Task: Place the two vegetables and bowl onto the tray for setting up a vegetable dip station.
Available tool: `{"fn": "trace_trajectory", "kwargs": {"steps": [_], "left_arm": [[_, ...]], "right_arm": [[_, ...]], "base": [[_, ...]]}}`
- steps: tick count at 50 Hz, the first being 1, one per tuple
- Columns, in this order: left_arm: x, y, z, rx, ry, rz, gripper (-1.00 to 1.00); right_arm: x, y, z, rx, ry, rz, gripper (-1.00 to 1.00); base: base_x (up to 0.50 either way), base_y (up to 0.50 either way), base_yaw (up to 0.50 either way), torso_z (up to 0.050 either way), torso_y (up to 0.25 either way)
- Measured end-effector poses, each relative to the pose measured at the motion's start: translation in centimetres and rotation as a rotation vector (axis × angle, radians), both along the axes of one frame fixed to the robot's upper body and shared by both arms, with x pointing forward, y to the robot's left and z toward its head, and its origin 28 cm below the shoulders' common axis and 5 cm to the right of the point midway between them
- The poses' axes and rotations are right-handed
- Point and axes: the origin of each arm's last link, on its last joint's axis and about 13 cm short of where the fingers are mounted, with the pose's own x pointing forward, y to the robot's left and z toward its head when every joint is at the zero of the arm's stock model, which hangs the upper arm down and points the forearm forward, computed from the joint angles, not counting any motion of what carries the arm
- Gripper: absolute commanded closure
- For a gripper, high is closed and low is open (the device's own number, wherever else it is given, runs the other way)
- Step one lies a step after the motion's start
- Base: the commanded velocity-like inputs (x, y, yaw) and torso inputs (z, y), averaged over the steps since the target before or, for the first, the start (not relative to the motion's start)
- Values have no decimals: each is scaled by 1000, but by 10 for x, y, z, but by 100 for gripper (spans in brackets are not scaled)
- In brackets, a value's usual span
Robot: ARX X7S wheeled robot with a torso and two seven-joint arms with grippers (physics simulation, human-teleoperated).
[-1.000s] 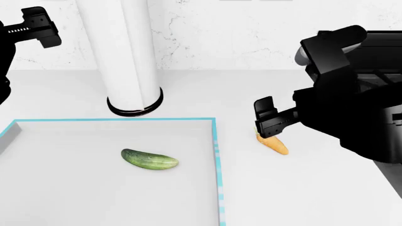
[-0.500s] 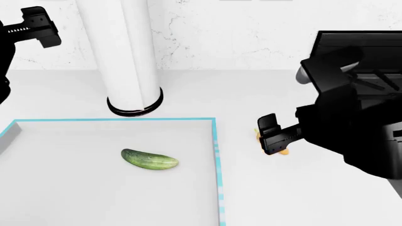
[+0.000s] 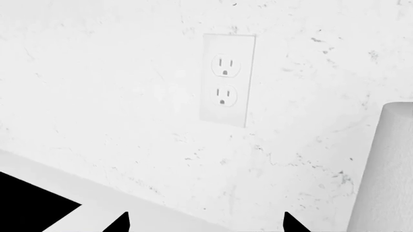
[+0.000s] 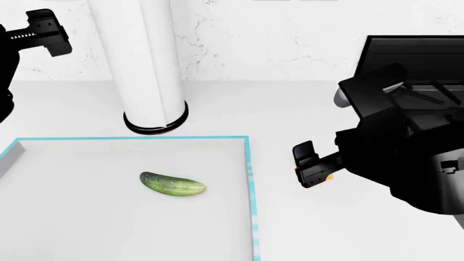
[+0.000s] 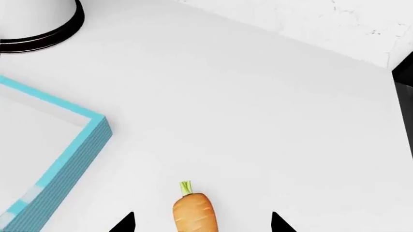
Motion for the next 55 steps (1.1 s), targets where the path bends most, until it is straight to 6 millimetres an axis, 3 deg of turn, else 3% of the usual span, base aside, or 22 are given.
{"fn": "trace_trajectory", "kwargs": {"steps": [32,55], "left_arm": [[2,-1,-3,1,8,-2,-100],[1,-1,-3,1,7,-1,-100]], "right_arm": [[12,-2,-35,38,60,-6,-100],[14,-5,-46,49,88,-16,-100]], "base": [[0,0,0,0,0],[0,0,0,0,0]]}}
